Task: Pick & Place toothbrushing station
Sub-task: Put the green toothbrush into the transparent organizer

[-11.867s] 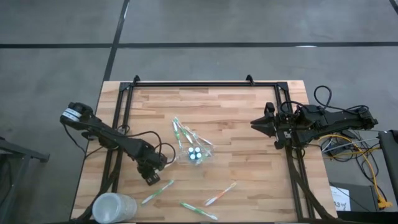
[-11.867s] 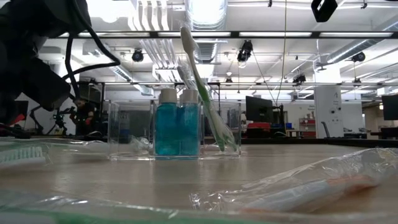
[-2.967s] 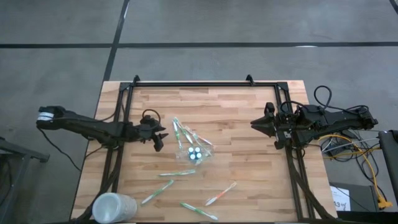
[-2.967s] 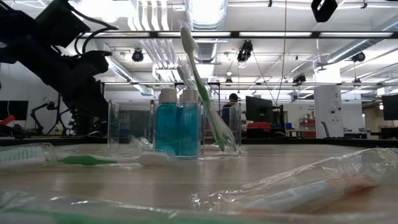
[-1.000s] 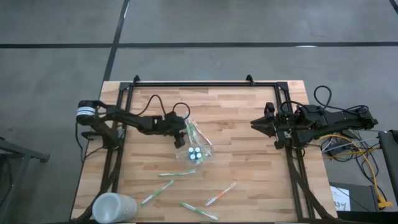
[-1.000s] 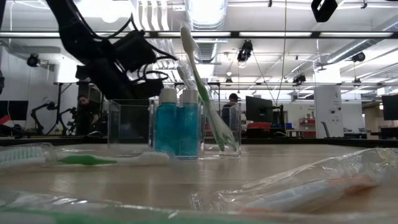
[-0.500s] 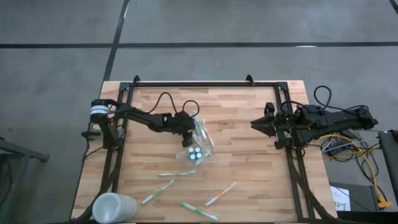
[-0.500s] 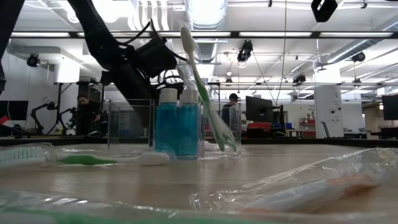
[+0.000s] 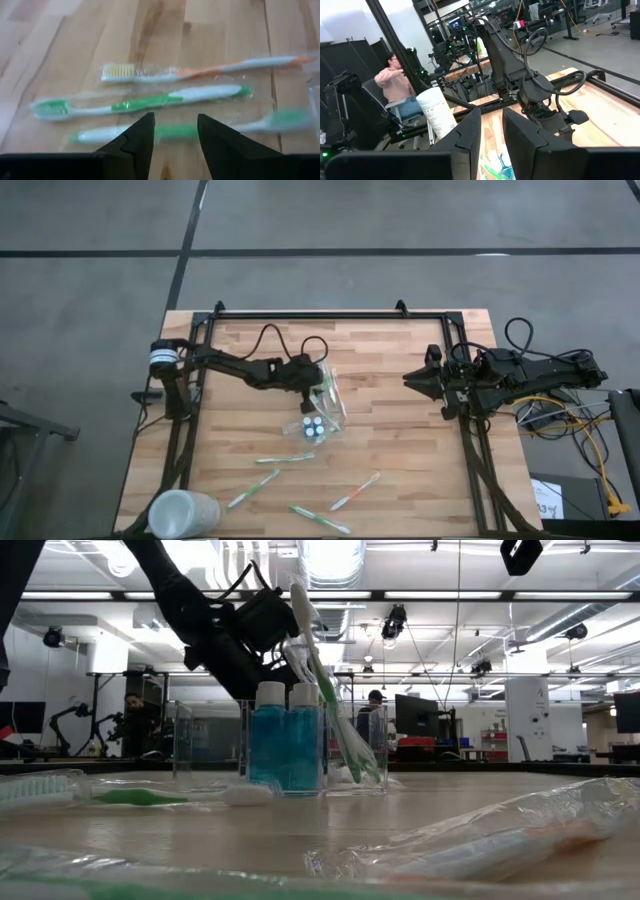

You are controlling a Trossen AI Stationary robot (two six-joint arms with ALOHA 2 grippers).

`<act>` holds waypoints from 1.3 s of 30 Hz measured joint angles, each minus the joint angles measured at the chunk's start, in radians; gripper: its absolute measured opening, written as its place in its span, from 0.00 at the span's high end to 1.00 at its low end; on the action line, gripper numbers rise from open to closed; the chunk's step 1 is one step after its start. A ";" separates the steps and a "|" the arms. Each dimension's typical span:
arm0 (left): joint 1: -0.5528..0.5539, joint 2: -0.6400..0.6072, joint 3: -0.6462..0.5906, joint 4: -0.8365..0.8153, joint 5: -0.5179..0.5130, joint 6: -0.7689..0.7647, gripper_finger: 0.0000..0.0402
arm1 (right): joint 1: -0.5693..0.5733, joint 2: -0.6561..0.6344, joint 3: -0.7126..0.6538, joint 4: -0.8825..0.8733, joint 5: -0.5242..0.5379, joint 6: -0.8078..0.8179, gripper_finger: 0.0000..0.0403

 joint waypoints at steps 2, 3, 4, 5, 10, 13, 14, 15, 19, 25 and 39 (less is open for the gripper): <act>0.000 0.000 0.009 0.001 0.001 0.008 0.61 | 0.000 0.000 0.000 0.000 0.000 0.000 0.82; 0.000 0.000 0.011 0.000 0.001 0.013 0.61 | 0.000 0.000 0.000 0.000 0.000 0.000 0.83; 0.000 0.000 0.013 -0.004 0.002 0.021 0.61 | 0.000 0.000 0.000 0.000 0.000 0.000 0.83; 0.000 -0.004 0.015 -0.016 0.003 0.026 0.61 | 0.000 0.000 0.000 0.000 0.000 0.000 0.83; 0.006 -0.069 0.014 -0.103 -0.052 0.025 0.61 | 0.000 0.000 0.000 0.000 0.000 0.000 0.82; 0.015 -0.128 0.012 -0.183 -0.109 0.020 0.61 | 0.000 0.000 0.000 0.000 0.000 0.000 0.81; 0.019 -0.151 0.011 -0.212 -0.125 0.020 0.61 | 0.000 0.000 0.000 0.000 0.000 0.000 0.81; 0.023 -0.177 0.011 -0.239 -0.136 0.020 0.61 | 0.000 0.000 0.000 0.000 0.000 0.000 0.81; 0.034 -0.283 0.004 -0.315 -0.157 0.004 0.61 | 0.000 0.000 0.000 0.000 0.000 0.000 0.80; 0.035 -0.451 -0.038 -0.311 -0.158 -0.031 0.61 | 0.000 0.000 0.000 0.000 0.000 0.000 0.83; 0.037 -0.856 -0.229 -0.259 0.016 0.022 0.61 | 0.000 0.000 0.000 0.000 0.000 0.000 0.80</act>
